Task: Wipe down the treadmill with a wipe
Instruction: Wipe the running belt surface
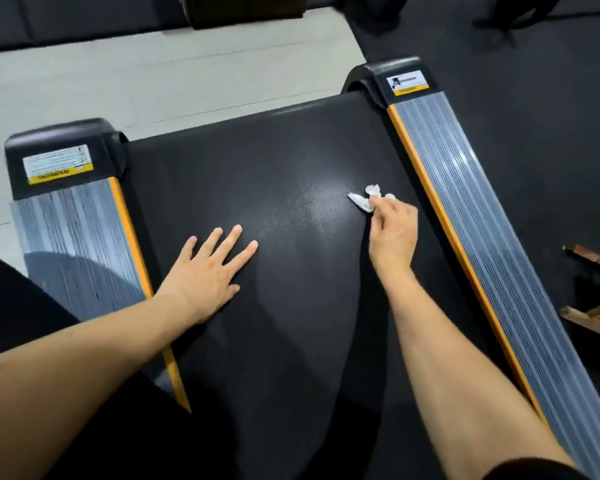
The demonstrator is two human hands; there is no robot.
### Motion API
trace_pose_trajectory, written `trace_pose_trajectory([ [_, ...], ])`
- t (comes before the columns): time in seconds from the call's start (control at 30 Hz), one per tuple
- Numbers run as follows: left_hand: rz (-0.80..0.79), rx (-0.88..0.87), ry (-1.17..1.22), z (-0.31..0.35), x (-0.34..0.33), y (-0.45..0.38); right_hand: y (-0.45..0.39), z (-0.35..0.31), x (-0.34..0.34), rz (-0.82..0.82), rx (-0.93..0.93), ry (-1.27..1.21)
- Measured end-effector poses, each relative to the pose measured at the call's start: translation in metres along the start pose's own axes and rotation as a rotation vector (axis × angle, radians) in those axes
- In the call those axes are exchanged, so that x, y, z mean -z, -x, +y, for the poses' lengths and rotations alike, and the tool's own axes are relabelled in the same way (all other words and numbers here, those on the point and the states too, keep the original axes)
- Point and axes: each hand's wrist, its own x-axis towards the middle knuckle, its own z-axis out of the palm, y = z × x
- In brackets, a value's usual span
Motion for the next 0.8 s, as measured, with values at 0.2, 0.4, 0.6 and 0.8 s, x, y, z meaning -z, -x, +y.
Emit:
trace_pose_trajectory([
  [0.2,-0.004,0.018,0.022,0.003,-0.026,0.031,-0.048,0.005,0.016,-0.024,-0.301,0.088],
  [0.4,0.002,0.022,0.062,0.007,-0.027,0.025,0.034,-0.105,-0.020,-0.244,0.162,-0.053],
  [0.6,-0.073,-0.011,0.099,0.004,-0.029,0.023,0.001,-0.055,0.001,-0.271,0.512,0.001],
  [0.8,-0.064,0.002,0.090,0.009,-0.030,0.023,-0.039,-0.009,0.006,-0.061,-0.226,0.236],
])
